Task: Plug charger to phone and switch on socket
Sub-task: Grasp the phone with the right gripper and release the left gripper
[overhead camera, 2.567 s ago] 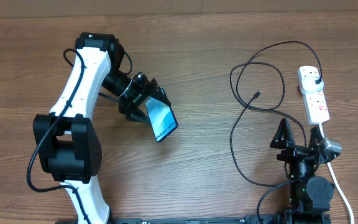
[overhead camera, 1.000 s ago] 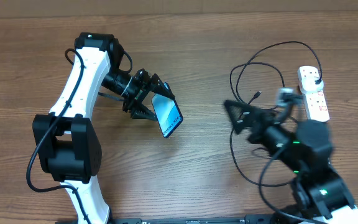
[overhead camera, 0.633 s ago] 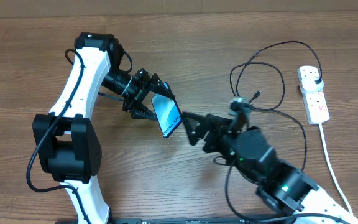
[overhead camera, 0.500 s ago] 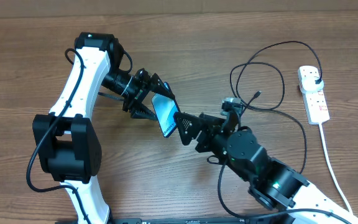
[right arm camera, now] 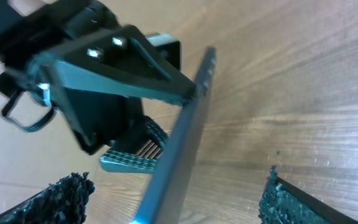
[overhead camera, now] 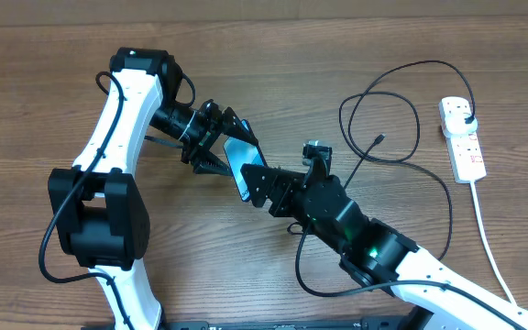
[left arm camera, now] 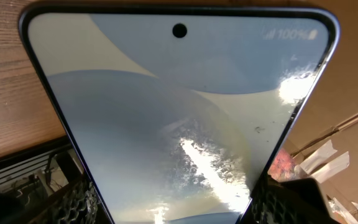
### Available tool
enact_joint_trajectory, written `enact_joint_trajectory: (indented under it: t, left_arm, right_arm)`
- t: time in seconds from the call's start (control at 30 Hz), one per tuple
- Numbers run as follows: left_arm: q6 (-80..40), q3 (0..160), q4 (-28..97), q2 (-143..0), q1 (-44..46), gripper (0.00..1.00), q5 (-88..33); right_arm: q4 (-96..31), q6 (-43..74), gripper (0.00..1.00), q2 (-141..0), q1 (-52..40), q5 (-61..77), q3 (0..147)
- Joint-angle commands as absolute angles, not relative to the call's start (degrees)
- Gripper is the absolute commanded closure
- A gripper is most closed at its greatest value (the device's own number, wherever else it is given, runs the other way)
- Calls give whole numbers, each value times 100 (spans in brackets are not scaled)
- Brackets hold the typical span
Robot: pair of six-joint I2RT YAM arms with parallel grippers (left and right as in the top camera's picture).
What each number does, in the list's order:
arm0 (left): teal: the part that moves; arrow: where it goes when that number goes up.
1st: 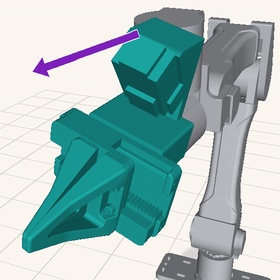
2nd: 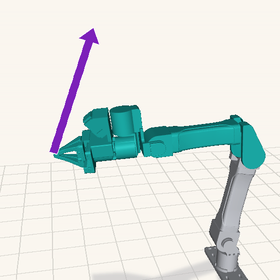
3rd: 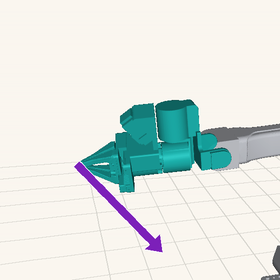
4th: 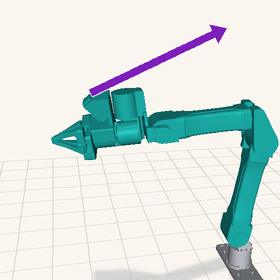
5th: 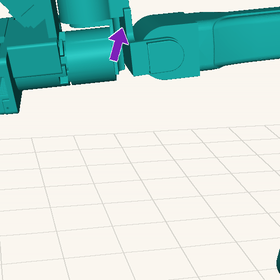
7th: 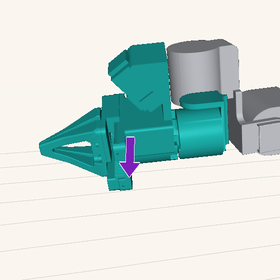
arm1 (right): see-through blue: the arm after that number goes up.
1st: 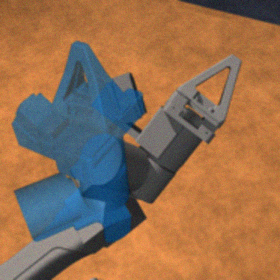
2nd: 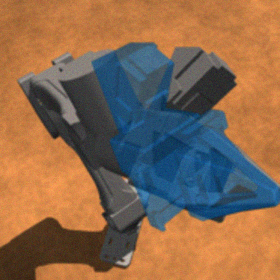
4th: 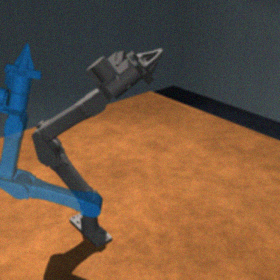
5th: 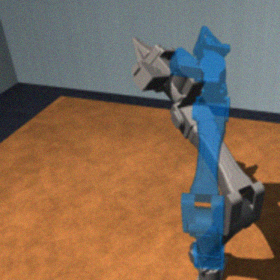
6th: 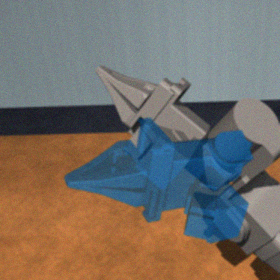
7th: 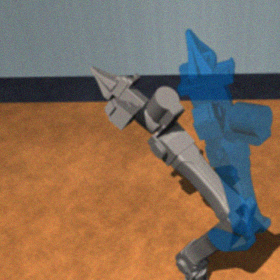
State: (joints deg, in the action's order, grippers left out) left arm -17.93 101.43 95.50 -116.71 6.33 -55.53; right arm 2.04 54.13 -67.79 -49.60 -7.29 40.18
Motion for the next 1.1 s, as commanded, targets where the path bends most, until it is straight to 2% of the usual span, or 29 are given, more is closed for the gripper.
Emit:
enact_joint_trajectory:
  t: [0.0,0.07,0.27,0.83,1.07]
  left_arm:
    - [-1671,10309,9529,-11688,600,33,-5765]
    - [-1673,10309,9491,-11688,600,32,-5763]
    - [-1691,10309,9421,-11688,600,32,-5765]
    - [-1975,10309,9098,-11688,604,32,-5763]
    - [-2045,10309,9032,-11688,666,32,-5765]
  right_arm:
    - [270,5850,18,-7019,-4987,-650,4143]
    - [381,5896,23,-7126,-4987,-657,4143]
    - [753,5896,32,-7387,-4987,-790,4143]
    - [1498,5898,48,-7826,-4987,-919,4145]
    - [1675,5898,61,-7826,-4987,-987,4145]
